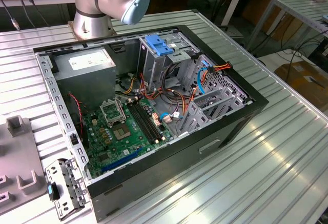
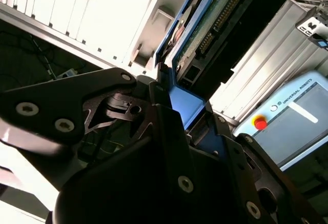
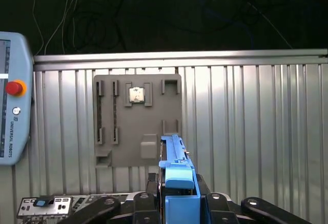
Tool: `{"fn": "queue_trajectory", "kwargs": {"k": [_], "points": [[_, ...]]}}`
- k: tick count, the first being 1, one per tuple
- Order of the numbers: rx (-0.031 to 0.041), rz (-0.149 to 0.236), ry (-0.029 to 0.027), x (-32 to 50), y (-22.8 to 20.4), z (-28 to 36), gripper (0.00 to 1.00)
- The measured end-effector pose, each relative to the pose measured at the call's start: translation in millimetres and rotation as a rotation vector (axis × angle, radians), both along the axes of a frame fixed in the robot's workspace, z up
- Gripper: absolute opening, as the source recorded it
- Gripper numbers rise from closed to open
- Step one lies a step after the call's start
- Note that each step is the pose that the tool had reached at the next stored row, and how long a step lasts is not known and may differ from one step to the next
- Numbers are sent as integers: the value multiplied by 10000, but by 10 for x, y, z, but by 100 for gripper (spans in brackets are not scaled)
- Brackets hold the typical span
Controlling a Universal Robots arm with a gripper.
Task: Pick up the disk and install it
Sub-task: 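Pick up the disk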
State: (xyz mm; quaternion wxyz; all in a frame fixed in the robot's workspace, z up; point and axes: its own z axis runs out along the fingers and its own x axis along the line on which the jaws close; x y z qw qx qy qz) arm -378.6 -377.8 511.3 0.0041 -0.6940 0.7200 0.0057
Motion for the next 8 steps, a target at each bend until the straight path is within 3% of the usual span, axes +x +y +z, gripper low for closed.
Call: {"fn": "queue_trajectory", "kwargs": {"k": [7,8], "points": [[0,-2,0,167,0,0,37],[0,-3,-1,279,-1,-1,37]]}}
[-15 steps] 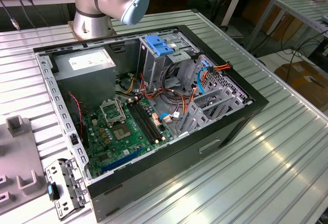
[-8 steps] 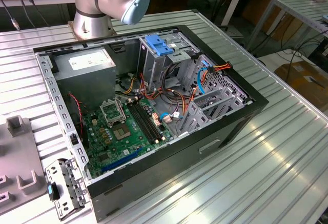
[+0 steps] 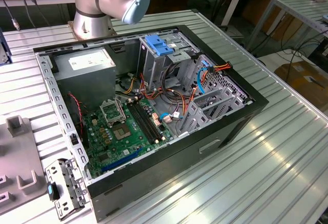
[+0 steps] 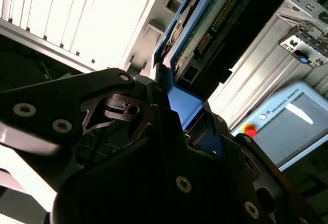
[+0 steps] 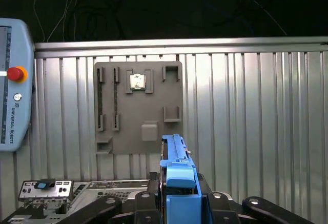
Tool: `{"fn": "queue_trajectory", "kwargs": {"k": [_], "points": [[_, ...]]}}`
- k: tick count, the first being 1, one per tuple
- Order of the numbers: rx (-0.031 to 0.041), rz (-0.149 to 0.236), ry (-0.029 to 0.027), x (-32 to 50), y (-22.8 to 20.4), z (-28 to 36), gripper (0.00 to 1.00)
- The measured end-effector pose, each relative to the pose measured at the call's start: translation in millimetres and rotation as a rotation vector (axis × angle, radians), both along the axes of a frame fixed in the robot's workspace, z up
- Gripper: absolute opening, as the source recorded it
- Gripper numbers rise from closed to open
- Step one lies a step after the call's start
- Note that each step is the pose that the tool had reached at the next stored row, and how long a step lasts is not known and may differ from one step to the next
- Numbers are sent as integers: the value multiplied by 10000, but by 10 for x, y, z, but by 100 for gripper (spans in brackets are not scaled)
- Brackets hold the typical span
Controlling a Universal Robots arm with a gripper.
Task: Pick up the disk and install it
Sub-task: 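Pick up the disk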
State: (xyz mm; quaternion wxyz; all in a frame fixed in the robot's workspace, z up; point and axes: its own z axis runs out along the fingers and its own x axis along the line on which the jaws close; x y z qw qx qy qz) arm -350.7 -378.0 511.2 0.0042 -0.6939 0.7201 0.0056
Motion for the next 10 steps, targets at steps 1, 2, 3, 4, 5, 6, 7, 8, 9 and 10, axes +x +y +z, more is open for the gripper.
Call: {"fn": "queue_trajectory", "kwargs": {"k": [1,2,3,4,5,6,7,8,9,10], "points": [[1,-18,0,51,-91,-9,37],[0,-24,0,132,-99,-9,37],[0,-25,0,154,-99,-9,37],[-1,-25,1,175,-99,-9,37],[0,-26,0,199,-99,-9,37],[0,-26,1,219,-100,-9,37],[0,-26,2,241,-100,-9,37],[0,-27,1,260,-100,-9,37],[0,-27,1,280,-100,-9,37],[0,-27,1,296,-101,-9,37]]}}
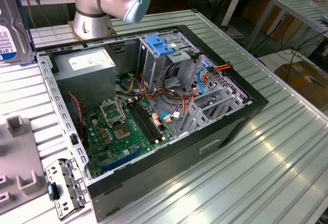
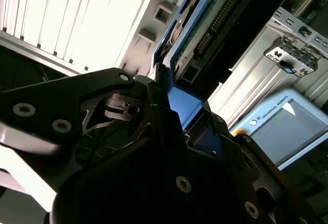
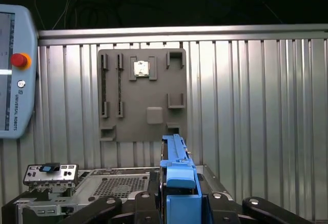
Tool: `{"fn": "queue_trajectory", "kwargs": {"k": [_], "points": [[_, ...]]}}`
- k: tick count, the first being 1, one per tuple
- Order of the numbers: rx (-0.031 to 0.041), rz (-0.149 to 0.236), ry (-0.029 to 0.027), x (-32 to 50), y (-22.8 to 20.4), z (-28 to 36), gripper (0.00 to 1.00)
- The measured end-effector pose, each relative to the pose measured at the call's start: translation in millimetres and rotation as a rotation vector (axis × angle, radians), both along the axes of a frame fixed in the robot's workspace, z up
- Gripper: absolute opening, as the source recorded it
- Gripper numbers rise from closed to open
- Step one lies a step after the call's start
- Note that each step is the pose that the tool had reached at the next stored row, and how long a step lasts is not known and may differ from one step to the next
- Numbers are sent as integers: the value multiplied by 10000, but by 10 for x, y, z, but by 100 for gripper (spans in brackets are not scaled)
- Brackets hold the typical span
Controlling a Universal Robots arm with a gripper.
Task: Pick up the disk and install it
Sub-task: 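Pick up the disk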
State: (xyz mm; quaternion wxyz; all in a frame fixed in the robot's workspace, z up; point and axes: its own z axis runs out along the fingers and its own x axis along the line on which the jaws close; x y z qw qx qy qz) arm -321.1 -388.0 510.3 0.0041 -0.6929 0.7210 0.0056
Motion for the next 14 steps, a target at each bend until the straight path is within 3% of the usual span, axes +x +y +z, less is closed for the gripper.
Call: {"fn": "queue_trajectory", "kwargs": {"k": [14], "points": [[0,-2,0,253,-3,-2,37]]}}
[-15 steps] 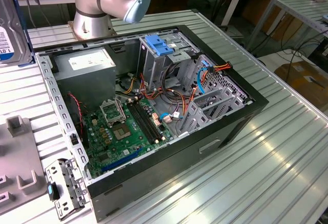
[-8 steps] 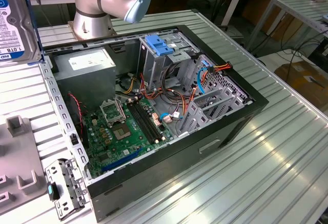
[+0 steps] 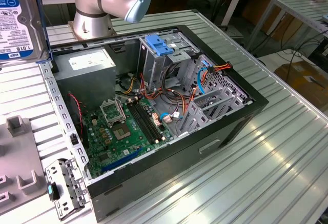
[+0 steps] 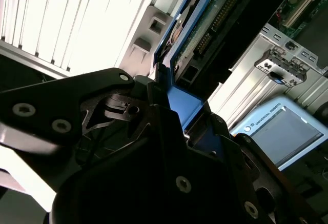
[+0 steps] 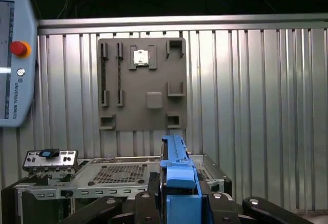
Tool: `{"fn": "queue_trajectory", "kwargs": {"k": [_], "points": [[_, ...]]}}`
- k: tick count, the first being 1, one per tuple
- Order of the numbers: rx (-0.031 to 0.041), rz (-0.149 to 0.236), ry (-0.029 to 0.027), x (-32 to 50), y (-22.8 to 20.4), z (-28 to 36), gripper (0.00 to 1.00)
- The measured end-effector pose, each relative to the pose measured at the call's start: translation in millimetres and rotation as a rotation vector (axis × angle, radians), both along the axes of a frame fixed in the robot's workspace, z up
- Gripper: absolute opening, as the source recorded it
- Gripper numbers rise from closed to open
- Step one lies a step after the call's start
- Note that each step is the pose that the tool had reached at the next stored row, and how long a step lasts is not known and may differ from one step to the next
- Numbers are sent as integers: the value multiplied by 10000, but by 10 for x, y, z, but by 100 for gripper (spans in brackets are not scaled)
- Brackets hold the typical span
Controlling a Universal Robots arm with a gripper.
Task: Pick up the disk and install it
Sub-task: 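Pick up the disk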
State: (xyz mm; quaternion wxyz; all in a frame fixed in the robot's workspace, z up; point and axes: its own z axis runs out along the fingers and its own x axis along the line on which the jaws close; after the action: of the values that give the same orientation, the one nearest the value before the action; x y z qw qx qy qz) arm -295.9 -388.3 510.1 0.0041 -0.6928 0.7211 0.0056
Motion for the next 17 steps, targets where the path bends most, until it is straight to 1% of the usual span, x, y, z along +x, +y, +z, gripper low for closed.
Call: {"fn": "queue_trajectory", "kwargs": {"k": [17], "points": [[0,-2,-1,303,-3,-3,37]]}}
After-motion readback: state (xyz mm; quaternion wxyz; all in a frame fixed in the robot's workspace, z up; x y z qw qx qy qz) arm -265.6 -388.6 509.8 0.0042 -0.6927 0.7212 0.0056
